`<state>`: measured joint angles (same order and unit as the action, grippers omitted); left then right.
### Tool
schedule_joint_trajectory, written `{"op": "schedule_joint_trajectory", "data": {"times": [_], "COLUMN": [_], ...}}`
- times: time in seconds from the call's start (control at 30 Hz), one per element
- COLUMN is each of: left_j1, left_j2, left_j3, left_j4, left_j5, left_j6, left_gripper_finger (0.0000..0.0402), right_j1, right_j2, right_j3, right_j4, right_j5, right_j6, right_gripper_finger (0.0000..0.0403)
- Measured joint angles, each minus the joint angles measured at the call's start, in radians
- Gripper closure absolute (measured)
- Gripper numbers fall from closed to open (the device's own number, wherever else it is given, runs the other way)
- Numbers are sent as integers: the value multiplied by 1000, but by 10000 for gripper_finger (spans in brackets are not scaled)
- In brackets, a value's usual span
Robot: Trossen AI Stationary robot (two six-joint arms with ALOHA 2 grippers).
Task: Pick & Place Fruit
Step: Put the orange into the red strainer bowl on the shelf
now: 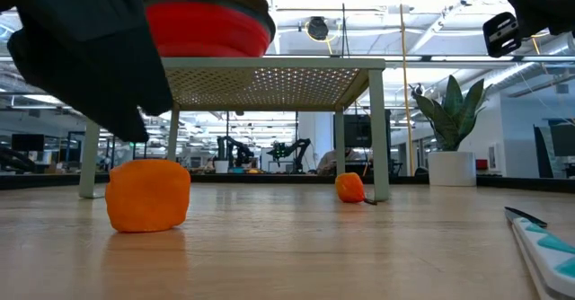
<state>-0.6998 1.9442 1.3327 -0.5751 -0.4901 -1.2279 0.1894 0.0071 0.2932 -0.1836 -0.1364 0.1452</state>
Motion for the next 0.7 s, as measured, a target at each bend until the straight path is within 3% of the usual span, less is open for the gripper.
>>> {"op": "schedule_joint_trajectory", "data": {"times": [0.53,0.7], "left_j1": [42,51], "left_j2": [0,2], "left_j3": [-49,-96], "left_j4": [7,115], "left_j5": [12,72], "left_j6": [-11,-12], "left_gripper_finger": [107,107], "right_j1": [0,0], "right_j2": [0,0], "right_j3": [0,0], "right_j4": [0,0], "right_j5": [0,0], "right_j6": [0,0], "right_gripper_finger": [399,399]}}
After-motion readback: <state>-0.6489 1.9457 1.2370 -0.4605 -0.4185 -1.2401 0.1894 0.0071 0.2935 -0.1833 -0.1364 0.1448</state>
